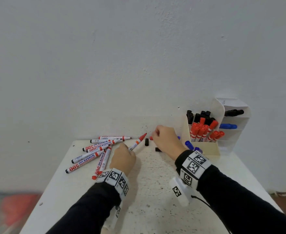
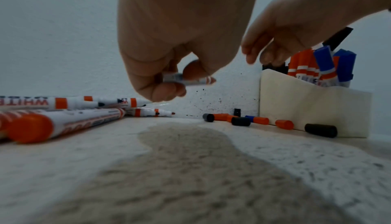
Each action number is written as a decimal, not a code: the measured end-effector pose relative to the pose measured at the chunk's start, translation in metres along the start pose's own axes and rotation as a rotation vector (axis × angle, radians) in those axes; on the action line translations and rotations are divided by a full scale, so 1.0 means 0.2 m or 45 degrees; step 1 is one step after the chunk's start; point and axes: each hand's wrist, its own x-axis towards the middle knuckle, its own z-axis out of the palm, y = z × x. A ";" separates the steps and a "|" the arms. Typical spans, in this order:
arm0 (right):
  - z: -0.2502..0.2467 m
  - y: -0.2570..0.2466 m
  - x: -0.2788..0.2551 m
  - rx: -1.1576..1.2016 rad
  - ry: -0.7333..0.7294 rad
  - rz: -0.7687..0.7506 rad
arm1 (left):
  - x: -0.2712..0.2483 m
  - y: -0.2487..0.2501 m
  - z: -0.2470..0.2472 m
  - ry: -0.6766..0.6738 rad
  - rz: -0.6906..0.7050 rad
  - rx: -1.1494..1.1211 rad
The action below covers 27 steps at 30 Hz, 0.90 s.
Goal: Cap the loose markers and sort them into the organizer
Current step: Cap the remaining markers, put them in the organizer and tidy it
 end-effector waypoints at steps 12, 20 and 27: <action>0.27 0.26 0.19 -0.632 -0.211 0.049 | 0.00 -0.04 -0.02 0.065 0.239 0.212; 0.31 0.27 0.23 -0.825 -0.163 0.043 | -0.01 -0.02 0.04 0.083 0.224 0.394; 0.29 0.29 0.25 -0.864 -0.142 0.084 | 0.01 -0.04 0.07 0.127 0.313 0.296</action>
